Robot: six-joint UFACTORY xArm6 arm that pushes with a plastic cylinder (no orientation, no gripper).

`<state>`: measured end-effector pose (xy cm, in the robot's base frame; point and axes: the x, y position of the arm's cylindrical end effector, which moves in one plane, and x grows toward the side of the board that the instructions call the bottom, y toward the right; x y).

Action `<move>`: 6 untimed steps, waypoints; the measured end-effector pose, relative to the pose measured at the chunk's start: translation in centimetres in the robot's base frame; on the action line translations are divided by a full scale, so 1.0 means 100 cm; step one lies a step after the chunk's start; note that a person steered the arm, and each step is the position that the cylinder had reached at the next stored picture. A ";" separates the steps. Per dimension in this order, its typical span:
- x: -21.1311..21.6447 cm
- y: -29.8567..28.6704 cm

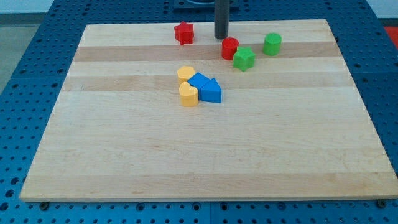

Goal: Separate the green star and red circle

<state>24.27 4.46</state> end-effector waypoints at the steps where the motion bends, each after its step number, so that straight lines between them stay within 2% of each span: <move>1: 0.017 0.019; 4: 0.071 0.065; 6: 0.134 0.066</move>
